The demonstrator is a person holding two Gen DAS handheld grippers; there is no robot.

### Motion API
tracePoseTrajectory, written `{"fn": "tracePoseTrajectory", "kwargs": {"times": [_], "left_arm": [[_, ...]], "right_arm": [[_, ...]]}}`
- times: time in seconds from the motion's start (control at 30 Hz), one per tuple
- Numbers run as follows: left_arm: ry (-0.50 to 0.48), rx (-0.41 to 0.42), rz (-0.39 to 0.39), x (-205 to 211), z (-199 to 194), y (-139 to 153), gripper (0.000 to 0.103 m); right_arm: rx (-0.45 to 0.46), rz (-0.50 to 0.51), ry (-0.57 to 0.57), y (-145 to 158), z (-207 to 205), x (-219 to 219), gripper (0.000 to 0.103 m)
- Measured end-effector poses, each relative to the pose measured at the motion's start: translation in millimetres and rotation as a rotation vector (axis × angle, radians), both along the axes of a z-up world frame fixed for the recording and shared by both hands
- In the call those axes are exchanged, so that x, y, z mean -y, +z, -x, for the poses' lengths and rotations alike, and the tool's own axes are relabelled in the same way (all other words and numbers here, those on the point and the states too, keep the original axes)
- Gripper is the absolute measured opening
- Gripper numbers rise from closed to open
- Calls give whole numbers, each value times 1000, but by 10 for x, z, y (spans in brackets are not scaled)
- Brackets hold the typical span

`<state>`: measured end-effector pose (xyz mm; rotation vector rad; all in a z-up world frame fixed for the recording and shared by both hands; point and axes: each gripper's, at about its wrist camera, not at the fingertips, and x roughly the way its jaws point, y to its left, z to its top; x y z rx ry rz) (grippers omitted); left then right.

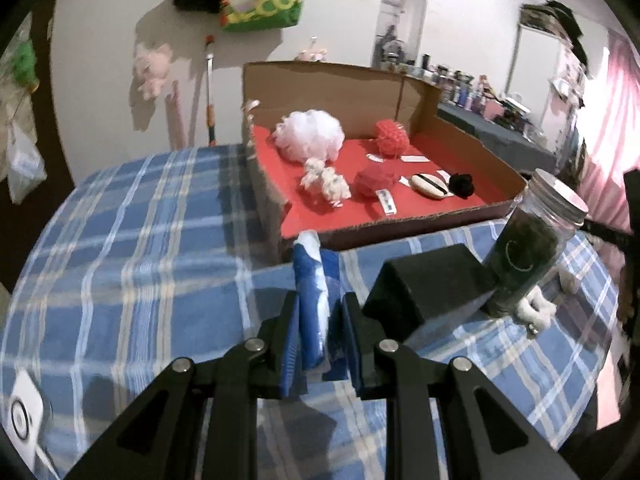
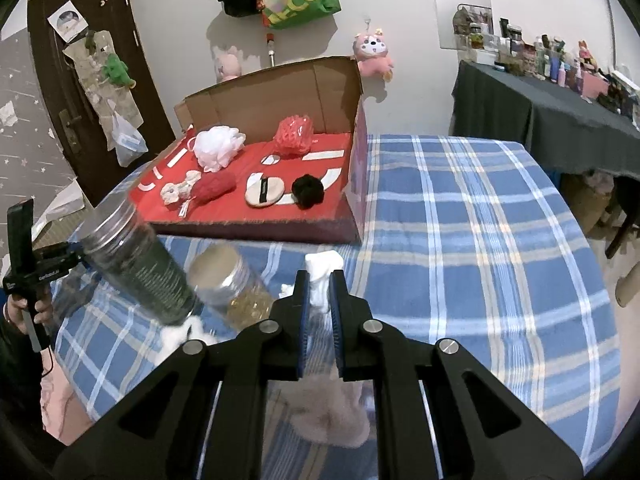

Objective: Organize soft objects
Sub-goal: 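Carry the white cotton item and blue tube over to the box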

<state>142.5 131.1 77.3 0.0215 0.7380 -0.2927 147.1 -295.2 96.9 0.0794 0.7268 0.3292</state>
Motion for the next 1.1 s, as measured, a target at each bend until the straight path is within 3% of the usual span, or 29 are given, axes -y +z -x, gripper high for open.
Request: {"fn": "tracePoseTrajectory", "kwargs": {"times": [0.53, 0.83, 1.1], "left_arm": [[-126, 34, -119, 92, -223, 98, 22], [-204, 65, -54, 208, -377, 416, 22], [-299, -14, 17, 729, -837, 606, 22]], "right_arm": [[-8, -26, 88, 88, -478, -131, 9], [-8, -68, 164, 261, -717, -281, 9], [-69, -32, 221, 250, -1060, -609, 9]]}}
